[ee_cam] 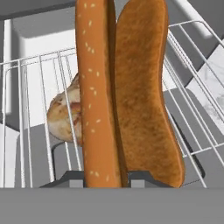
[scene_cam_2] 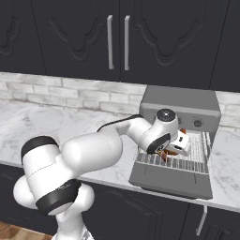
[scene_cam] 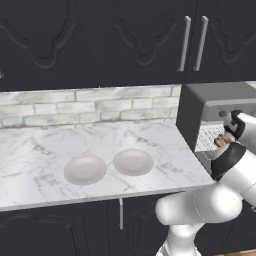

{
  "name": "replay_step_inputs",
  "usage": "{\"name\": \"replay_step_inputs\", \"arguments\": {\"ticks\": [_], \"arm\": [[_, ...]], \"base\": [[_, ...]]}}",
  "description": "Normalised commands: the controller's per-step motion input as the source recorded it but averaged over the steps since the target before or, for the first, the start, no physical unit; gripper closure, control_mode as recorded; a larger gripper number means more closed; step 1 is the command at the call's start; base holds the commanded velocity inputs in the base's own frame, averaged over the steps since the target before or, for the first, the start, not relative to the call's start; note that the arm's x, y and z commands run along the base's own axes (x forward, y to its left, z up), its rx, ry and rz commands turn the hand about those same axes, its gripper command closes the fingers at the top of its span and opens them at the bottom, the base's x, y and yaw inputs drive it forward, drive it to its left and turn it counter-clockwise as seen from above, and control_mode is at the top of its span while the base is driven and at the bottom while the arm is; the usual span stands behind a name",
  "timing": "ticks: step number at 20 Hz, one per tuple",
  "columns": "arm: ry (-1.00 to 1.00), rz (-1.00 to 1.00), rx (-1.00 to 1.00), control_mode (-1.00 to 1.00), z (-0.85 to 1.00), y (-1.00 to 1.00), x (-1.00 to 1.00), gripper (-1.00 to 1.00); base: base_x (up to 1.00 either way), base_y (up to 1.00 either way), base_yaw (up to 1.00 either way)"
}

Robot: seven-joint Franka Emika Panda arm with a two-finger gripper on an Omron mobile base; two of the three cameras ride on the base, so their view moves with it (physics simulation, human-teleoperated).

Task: Open the toaster oven door. Place the hotdog bun on the top rack in the toaster oven and place the chicken drumstick on the bottom rack.

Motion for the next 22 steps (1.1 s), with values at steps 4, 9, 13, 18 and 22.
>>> {"name": "replay_step_inputs", "arguments": {"ticks": [4,9,13,18,22], "arm": [[0.0,0.02,0.0,-1.0,-0.32,-0.01,0.2,1.0],[0.0,0.03,0.0,-1.0,-0.34,0.0,0.26,1.0],[0.0,0.03,0.0,-1.0,-0.29,0.0,0.24,1.0],[0.0,0.02,0.0,-1.0,-0.15,-0.02,0.05,-1.0],[0.0,0.03,0.0,-1.0,-0.04,-0.13,0.0,-1.0]], "base": [[0.0,0.0,0.0],[0.0,0.0,0.0],[0.0,0.0,0.0],[0.0,0.0,0.0],[0.0,0.0,0.0]]}}
